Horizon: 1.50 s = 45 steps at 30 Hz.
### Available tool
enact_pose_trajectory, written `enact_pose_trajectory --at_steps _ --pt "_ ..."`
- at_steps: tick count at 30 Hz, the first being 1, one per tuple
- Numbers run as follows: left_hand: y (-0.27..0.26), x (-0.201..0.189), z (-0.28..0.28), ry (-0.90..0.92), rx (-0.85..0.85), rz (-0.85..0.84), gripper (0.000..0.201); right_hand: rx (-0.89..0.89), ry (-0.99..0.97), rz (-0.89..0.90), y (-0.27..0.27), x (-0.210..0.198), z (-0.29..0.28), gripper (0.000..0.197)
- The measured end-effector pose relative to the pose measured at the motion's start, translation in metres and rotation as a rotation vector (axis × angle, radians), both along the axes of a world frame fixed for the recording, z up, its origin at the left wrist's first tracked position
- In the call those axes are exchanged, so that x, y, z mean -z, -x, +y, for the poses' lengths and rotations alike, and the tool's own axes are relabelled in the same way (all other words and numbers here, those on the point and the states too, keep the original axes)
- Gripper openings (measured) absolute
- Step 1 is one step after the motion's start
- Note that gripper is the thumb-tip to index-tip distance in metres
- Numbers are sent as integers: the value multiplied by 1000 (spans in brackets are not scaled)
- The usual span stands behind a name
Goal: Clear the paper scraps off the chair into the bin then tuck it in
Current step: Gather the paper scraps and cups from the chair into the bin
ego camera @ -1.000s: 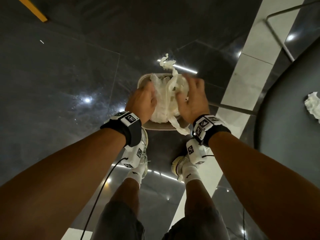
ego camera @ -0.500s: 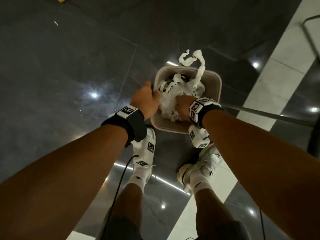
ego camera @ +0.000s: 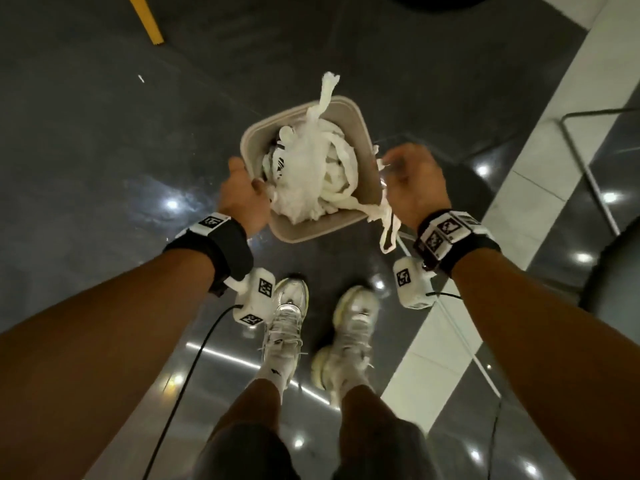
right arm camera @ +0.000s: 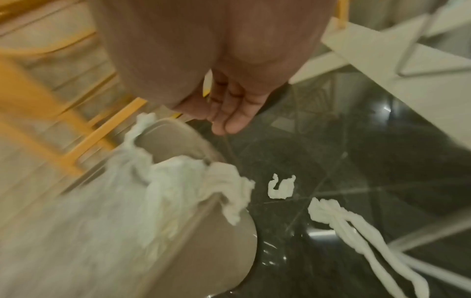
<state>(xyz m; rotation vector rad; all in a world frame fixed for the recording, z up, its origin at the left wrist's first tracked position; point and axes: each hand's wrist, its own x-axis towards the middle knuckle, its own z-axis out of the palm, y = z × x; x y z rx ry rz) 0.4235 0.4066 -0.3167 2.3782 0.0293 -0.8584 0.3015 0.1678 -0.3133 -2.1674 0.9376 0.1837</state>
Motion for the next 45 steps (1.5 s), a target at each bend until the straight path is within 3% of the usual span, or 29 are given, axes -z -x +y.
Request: enact_pose_trajectory --at_steps 3,6,9,10,13,17,21,24,26,29,32,36,40,43,45 --pt "-12 19 4 41 -84 -56 23 165 -26 245 1 50 -25 26" --pt "-21 43 8 96 -171 -132 24 37 -37 568 16 112 -34 44" --pt "-31 59 9 168 -201 -216 22 -99 -40 670 22 161 -32 20" --pt "-33 64 10 194 -198 -242 18 -128 -54 686 21 175 -30 20" --pt "-34 73 7 227 -188 -311 8 -188 -98 807 22 208 -21 42" --pt "-35 79 5 258 -209 -328 9 -127 -47 751 25 229 -11 48" --pt "-36 80 6 285 -209 -318 9 39 185 405 5 218 -20 23" --pt "-40 83 7 294 -202 -305 9 83 269 215 -30 205 -33 33" --pt "-42 85 6 297 -191 -307 8 -81 191 295 -49 216 -41 38" --pt "-44 88 5 313 -185 -308 12 -294 108 554 -56 253 -52 21" --pt "-44 80 6 289 -165 -263 15 -206 44 451 -54 241 -33 35" --pt "-41 59 3 258 -115 -91 21 48 -25 354 -44 191 -34 31" --pt "-25 31 2 228 -112 99 28 329 -76 -78 -66 95 -50 26" --pt "-2 19 -4 135 12 119 21 178 -6 -287 -90 25 -31 21" --pt "17 17 -10 92 98 99 19 -133 55 -208 -94 8 2 28"
